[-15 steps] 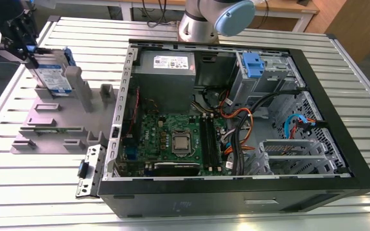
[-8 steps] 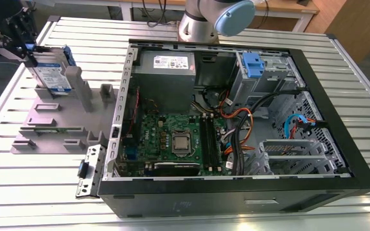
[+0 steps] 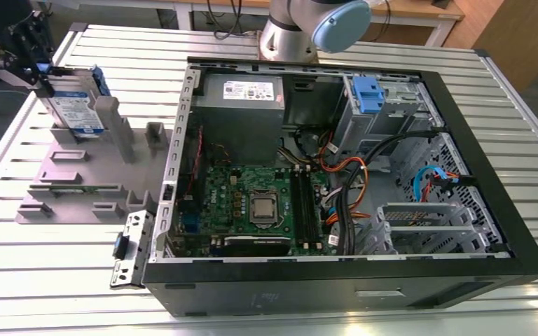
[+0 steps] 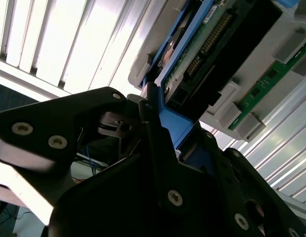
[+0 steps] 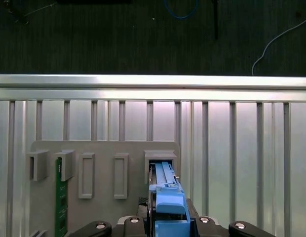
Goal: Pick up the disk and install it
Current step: 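Pick up the disk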
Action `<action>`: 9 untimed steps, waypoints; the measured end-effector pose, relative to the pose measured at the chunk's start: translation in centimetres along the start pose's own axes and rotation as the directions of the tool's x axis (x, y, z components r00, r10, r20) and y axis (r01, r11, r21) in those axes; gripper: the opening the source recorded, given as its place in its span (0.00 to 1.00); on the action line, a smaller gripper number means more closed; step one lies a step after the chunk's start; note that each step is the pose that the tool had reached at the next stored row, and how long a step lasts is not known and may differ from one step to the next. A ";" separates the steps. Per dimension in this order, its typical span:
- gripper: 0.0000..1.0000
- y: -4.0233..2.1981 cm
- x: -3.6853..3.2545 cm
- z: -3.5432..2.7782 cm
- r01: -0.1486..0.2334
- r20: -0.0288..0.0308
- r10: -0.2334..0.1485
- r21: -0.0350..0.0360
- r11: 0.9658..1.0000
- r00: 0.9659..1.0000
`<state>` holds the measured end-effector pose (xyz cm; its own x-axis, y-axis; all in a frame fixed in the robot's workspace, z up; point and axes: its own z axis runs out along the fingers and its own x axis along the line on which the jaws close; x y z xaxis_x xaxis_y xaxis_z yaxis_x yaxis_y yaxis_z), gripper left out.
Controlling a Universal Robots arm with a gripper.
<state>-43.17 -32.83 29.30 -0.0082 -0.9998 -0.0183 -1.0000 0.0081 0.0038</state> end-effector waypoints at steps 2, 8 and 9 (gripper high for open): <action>0.37 0.00 0.00 -0.03 0.000 0.000 0.000 0.000 1.000 1.000; 0.37 0.00 0.00 -0.09 0.000 0.000 0.000 0.000 1.000 1.000; 0.37 0.00 0.00 -0.11 0.000 0.000 0.000 0.000 1.000 1.000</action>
<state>-43.17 -32.83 29.41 -0.0083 -0.9998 -0.0179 -1.0000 0.0082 0.0038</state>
